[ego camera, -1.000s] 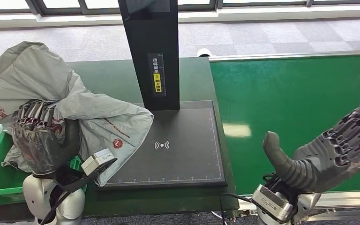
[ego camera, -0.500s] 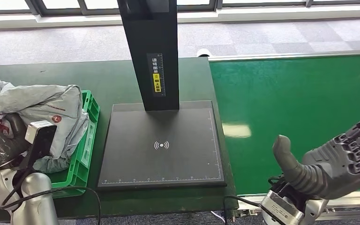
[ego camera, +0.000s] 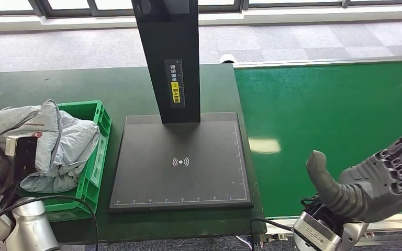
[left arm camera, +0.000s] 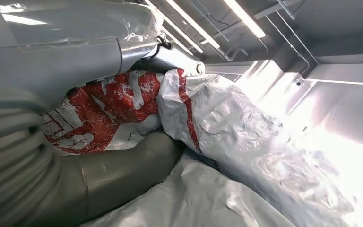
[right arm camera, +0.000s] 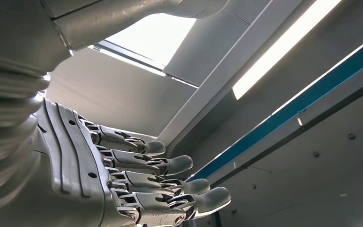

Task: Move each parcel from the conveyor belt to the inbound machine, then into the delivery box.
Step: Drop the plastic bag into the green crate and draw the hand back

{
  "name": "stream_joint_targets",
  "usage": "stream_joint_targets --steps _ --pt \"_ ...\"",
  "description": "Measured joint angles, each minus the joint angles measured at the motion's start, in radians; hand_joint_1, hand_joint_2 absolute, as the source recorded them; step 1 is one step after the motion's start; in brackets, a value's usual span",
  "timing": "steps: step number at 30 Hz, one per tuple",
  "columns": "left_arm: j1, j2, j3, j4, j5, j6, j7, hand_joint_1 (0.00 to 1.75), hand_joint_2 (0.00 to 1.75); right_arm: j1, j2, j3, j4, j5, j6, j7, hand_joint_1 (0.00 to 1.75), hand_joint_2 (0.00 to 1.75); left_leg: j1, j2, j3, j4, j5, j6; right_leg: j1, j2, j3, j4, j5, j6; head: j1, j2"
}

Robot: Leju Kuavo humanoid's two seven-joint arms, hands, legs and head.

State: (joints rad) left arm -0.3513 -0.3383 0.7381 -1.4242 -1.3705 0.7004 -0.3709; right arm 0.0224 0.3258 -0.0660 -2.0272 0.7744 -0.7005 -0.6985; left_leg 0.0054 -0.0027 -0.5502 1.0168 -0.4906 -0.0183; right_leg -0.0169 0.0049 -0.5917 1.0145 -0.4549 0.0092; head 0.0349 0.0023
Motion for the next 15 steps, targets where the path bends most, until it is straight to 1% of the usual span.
stream_joint_targets --steps 3,4,7,15 --pt "-0.002 0.0 0.011 0.009 0.0 0.0 0.003 0.09 1.75 0.0 0.0 0.0 0.0 0.0 0.0 0.0 0.0 1.75 0.0 0.0 0.0 0.0 0.0 0.0 0.0 0.0 0.0 0.0 0.0 0.0 0.0 0.0" --pt "-0.003 0.0 0.013 0.013 0.0 0.0 0.005 0.0 1.75 0.0 0.0 0.0 0.0 0.0 0.0 0.0 0.0 1.75 0.0 0.0 0.0 0.0 0.0 0.0 0.0 0.0 0.0 0.0 0.0 0.0 0.0 0.0" --pt "-0.006 0.0 0.023 0.023 0.0 0.0 0.004 0.0 1.75 0.0 0.0 0.0 0.0 0.0 0.0 0.0 0.0 1.75 0.0 0.0 0.0 0.0 0.0 0.0 0.0 0.0 0.0 0.0 0.0 0.0 0.0 0.0" --pt "-0.012 -0.003 0.031 0.022 0.027 0.0 -0.042 0.0 1.75 0.0 0.0 0.0 0.001 0.005 0.0 0.0 0.0 1.75 0.0 0.0 0.0 0.0 0.0 0.0 0.0 0.0 0.0 0.0 0.0 0.0 0.0 0.0"
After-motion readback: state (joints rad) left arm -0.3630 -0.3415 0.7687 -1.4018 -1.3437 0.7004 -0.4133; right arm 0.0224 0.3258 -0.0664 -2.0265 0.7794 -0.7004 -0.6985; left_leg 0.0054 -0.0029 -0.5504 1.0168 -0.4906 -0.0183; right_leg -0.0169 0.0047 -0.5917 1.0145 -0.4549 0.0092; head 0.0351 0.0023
